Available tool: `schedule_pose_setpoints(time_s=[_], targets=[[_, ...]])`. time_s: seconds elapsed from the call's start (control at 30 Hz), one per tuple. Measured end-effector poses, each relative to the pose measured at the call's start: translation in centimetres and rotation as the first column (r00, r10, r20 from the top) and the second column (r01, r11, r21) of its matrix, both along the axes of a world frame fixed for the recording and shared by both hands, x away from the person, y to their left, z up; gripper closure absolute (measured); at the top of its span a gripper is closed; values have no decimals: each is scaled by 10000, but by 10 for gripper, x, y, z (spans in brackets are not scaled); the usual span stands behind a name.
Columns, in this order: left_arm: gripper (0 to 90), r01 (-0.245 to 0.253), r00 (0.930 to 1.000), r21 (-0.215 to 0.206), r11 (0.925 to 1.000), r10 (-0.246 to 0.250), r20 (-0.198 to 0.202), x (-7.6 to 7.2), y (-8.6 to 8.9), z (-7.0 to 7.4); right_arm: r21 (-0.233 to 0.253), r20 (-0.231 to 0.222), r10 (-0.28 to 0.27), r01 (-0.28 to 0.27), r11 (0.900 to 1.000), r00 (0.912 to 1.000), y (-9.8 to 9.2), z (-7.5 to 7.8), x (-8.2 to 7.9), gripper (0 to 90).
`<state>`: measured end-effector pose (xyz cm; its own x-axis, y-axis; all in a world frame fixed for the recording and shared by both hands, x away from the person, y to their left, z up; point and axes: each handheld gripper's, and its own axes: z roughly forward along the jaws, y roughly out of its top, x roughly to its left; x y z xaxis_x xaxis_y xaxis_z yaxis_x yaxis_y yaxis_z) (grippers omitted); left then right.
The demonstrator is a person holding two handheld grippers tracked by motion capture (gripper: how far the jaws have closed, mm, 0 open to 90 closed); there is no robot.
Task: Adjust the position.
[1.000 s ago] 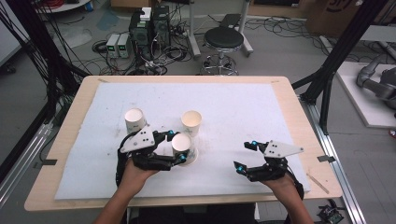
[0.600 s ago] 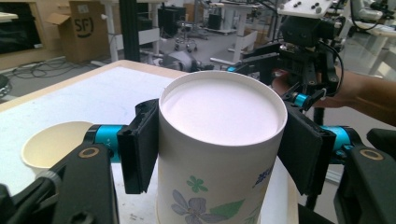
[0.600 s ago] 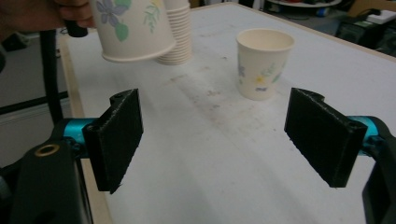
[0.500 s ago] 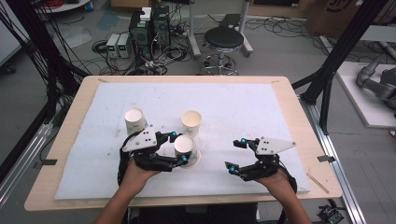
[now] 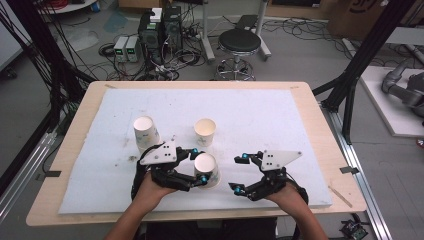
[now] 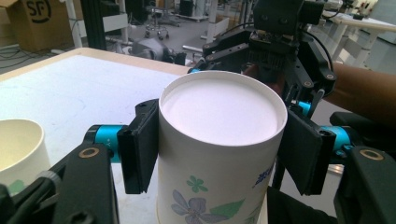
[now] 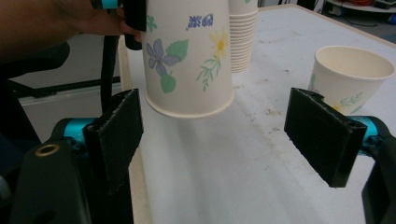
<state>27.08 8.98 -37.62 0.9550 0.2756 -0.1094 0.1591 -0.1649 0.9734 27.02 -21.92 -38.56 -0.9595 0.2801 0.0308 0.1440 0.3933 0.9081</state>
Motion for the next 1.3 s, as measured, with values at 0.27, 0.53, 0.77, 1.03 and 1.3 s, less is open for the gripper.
schedule_pose_setpoints(time_s=[0.27,0.53,0.77,1.03,1.3], targets=[[352,268,9996,-46,9996,-268,15,1,-9,1,20,-20,287,-287,9996,9996,6,-1,-1,199],[354,824,9966,-196,9964,-823,34,1,-23,1,63,-60,723,-722,9974,9974,11,-1,-3,200],[354,1149,9934,-476,9922,-1149,15,1,-31,1,197,-209,964,-959,9952,9951,15,-5,-3,200],[355,1422,9897,-794,9867,-1431,-64,0,-35,1,407,-400,1228,-1211,9918,9916,18,-8,-1,254],[358,1348,9908,-836,9873,-1349,48,0,-33,2,644,-530,1328,-1293,9895,9897,17,-12,1,300]])
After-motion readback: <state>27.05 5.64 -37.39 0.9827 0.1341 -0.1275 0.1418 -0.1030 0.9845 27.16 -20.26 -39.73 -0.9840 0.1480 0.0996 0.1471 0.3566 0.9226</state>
